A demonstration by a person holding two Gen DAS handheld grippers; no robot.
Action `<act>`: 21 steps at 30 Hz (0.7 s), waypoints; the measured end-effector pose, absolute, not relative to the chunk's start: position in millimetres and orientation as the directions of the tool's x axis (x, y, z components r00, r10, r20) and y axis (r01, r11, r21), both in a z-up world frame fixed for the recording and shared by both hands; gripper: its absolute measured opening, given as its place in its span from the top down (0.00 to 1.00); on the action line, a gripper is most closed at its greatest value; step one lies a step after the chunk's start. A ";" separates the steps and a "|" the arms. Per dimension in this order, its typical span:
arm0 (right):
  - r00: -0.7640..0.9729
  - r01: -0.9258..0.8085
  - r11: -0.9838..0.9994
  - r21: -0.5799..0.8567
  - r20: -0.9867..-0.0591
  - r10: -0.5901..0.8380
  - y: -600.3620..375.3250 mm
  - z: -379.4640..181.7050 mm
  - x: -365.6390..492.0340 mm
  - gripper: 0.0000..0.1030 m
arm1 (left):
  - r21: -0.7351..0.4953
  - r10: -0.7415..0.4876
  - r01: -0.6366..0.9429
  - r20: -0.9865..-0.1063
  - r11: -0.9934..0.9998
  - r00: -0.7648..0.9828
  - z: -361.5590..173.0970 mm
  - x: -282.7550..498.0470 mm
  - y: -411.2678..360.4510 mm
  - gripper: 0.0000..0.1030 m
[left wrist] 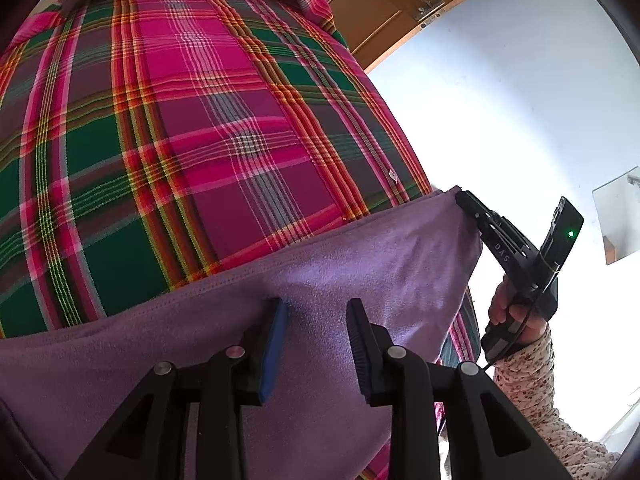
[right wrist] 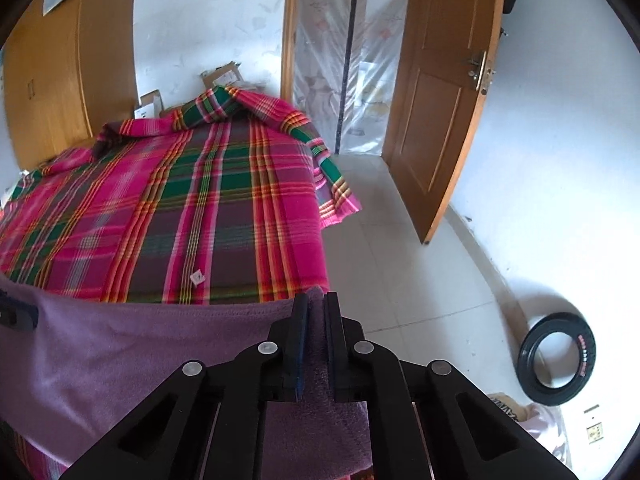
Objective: Fold clothes
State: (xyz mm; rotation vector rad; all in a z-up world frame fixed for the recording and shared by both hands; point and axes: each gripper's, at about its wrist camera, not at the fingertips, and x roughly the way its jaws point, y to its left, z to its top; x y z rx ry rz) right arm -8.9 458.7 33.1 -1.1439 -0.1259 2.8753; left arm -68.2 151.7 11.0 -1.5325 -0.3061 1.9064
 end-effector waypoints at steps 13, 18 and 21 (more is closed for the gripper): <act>-0.674 -0.146 -0.989 -0.036 -0.728 0.126 495.0 21.8 -13.2 0.95 | -0.553 0.616 -0.346 -0.781 -0.758 -0.102 10.0 -68.5 156.7 0.70; -0.733 -0.084 -0.996 0.012 -0.679 0.053 484.4 41.0 11.2 0.94 | -0.547 0.611 -0.347 -0.784 -0.762 -0.108 10.5 -68.2 160.3 0.70; -0.737 0.022 -0.999 0.040 -0.674 -0.044 461.2 42.5 27.5 0.93 | -0.546 0.613 -0.353 -0.782 -0.760 -0.112 11.9 -68.0 164.7 0.70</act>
